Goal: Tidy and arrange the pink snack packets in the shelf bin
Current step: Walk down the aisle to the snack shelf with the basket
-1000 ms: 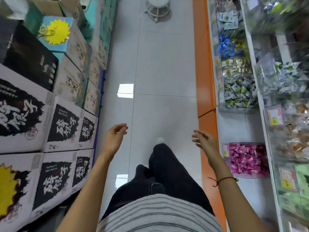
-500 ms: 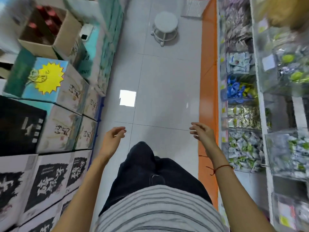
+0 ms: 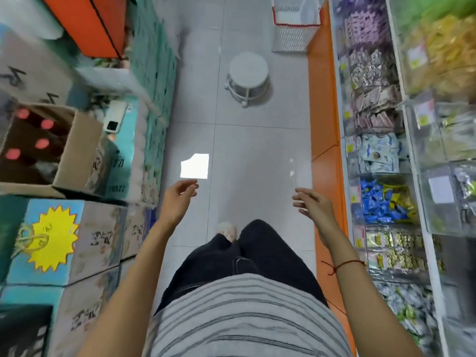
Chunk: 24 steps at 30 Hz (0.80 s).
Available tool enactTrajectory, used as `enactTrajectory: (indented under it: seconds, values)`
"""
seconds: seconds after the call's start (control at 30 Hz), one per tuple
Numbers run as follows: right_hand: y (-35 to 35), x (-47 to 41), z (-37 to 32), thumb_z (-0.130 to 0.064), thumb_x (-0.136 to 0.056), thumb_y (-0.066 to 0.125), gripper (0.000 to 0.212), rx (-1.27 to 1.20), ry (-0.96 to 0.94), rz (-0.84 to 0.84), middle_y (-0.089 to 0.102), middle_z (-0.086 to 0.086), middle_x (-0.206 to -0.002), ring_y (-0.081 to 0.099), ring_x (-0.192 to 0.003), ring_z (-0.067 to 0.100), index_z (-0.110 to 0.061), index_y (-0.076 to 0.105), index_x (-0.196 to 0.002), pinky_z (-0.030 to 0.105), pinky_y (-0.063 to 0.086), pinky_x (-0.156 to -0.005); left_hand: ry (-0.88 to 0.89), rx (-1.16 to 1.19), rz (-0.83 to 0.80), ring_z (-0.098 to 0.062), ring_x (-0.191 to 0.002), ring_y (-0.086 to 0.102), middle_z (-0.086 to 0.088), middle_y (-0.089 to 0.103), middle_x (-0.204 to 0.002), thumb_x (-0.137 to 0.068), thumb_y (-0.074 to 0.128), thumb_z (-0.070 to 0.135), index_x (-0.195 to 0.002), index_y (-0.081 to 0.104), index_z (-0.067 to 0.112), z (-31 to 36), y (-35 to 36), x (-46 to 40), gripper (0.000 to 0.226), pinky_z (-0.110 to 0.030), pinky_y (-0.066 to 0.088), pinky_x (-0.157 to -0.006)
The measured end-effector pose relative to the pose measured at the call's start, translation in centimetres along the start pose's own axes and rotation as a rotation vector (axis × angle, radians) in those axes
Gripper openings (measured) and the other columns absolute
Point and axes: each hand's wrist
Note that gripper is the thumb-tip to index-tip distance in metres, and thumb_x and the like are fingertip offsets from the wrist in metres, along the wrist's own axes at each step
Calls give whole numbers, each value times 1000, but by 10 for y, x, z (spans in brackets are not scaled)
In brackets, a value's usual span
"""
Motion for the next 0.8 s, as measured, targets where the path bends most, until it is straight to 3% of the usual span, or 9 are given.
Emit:
enactTrajectory:
  seconds: [0.33, 0.63, 0.8]
  values:
    - [-20, -180, -142, -15, -97, 51, 17, -67, 55, 71, 65, 3, -102, 63, -90, 14, -16, 63, -108, 24, 49, -83, -3, -23, -55, -13, -95, 61, -3, 64, -113, -98, 51, 16, -117, 61, 12, 158, 49, -189, 22, -33, 45, -93]
    - [-34, -348, -290, -12, -94, 51, 16, -22, -5, 36, 65, 0, -93, 62, -81, 10, -19, 64, -100, 25, 48, -81, -25, -8, -18, -5, -88, 61, -3, 65, -114, -98, 52, 18, -119, 62, 10, 266, 91, -329, 25, -25, 45, -78]
    - [-35, -421, -346, -13, -95, 52, 15, -45, 12, 41, 66, 0, -91, 63, -81, 10, -18, 64, -102, 25, 49, -81, -61, 8, -25, -6, -91, 61, -2, 65, -115, -97, 54, 20, -115, 62, 15, 325, 106, -400, 20, -27, 44, -83]
Point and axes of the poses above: each hand's wrist, its own x-axis away from the middle knuckle, its own y-axis out of the palm, z = x × y
